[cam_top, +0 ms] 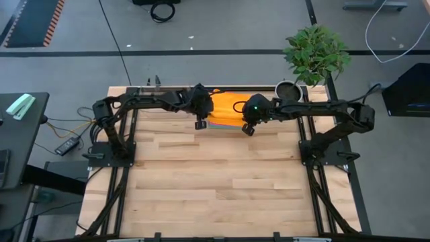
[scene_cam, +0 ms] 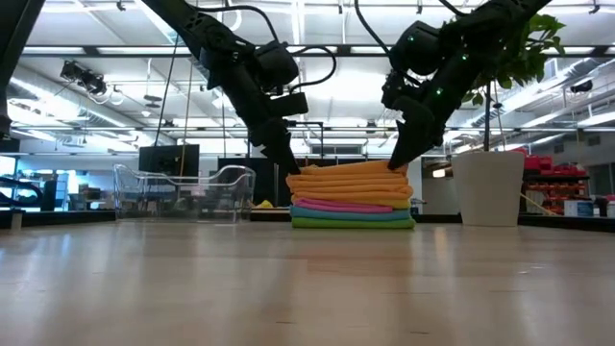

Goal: Fold microfiber towels
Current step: Stack the folded orange towel on the folded orange towel

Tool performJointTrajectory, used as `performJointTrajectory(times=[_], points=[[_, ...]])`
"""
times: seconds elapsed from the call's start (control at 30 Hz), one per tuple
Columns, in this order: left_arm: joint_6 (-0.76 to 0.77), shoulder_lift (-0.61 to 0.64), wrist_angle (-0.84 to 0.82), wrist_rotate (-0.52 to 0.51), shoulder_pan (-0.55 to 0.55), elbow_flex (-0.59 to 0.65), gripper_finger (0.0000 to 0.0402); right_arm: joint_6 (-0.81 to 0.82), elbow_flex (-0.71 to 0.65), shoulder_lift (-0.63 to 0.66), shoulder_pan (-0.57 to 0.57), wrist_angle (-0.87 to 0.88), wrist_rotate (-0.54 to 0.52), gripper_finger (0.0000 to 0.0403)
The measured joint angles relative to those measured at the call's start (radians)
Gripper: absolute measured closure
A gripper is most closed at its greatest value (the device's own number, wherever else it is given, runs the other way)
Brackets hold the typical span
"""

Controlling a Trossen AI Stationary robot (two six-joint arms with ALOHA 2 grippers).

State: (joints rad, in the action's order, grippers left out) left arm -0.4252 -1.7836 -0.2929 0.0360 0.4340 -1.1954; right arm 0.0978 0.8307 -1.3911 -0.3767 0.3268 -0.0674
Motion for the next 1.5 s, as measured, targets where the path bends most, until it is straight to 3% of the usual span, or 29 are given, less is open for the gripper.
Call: performJointTrajectory(times=[0.27,0.47,0.6,0.7,0.83,0.87,1.0,1.13,1.23,1.33,1.5], points=[[0.043,0.029,-0.013,-0.003,-0.008,0.000,0.0254,0.034,0.032,0.005,-0.023,0.077,0.092,0.0288],[0.052,0.110,-0.020,-0.002,-0.004,-0.012,0.0204,-0.019,0.169,0.008,-0.067,0.247,0.094,0.0227],[0.131,0.154,0.039,0.020,0.016,-0.022,0.0187,0.005,0.230,0.009,-0.099,0.241,0.057,0.0209],[0.187,0.114,0.059,0.078,0.031,-0.011,0.0201,0.109,0.204,-0.003,-0.154,0.174,-0.034,0.0247],[0.232,0.024,0.060,0.077,0.034,-0.003,0.0259,0.142,0.155,-0.044,-0.213,0.095,-0.033,0.0373],[0.232,0.011,0.075,0.078,0.034,-0.006,0.0277,0.137,0.148,-0.053,-0.221,0.072,-0.027,0.0386],[0.233,-0.026,0.063,0.078,0.027,-0.005,0.0348,0.146,0.137,-0.090,-0.233,0.032,-0.026,0.0391],[0.233,0.035,0.050,0.078,0.031,-0.023,0.0384,0.169,0.156,-0.053,-0.224,0.035,-0.063,0.0392],[0.285,0.122,0.002,0.078,0.038,-0.045,0.0379,0.256,0.158,0.014,-0.197,0.059,-0.061,0.0392],[0.490,0.192,-0.035,0.089,0.059,-0.050,0.0347,0.376,0.159,0.079,-0.153,0.099,-0.045,0.0391],[0.840,0.221,-0.030,0.248,0.136,-0.051,0.0266,0.523,0.159,0.142,-0.100,0.208,-0.030,0.0348]])
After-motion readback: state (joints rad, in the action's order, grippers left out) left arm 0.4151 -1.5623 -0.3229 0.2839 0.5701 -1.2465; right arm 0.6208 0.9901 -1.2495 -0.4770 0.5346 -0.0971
